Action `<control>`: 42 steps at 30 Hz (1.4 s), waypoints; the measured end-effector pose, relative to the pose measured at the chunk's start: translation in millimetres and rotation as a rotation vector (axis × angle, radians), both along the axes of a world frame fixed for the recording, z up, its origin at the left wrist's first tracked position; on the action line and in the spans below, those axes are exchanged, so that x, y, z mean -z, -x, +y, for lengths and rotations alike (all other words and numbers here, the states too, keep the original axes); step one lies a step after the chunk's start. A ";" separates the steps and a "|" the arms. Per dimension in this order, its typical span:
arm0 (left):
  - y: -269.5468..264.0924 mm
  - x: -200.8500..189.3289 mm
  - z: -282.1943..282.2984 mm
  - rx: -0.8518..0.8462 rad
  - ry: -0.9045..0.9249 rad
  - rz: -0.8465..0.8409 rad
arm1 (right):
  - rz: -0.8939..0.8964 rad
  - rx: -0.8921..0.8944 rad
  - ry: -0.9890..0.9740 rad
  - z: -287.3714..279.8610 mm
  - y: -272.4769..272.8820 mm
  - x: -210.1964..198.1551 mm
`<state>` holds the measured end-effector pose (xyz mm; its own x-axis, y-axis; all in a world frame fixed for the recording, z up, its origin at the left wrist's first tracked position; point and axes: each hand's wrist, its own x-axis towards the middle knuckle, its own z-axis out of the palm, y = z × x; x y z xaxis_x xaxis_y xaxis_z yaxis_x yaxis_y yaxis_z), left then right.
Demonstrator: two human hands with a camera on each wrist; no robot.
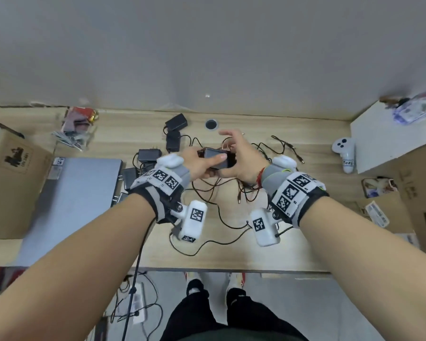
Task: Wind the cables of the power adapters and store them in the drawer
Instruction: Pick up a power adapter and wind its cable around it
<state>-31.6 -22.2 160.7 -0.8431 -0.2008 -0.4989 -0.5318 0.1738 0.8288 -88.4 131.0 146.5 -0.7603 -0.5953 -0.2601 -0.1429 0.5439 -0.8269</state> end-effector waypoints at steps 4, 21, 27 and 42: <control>13.2 -37.9 -7.5 -0.134 -0.104 0.102 | -0.108 0.162 0.079 -3.8 -3.1 -12.8; 23.0 -128.3 -44.8 -0.025 -0.120 0.175 | -0.086 0.111 0.185 2.6 24.0 -110.4; 19.1 -137.5 -43.1 0.023 -0.149 0.155 | -0.062 0.067 0.175 -0.9 29.1 -126.5; 25.0 -155.9 -44.9 0.127 -0.190 0.104 | 0.060 0.108 0.114 1.1 26.7 -152.2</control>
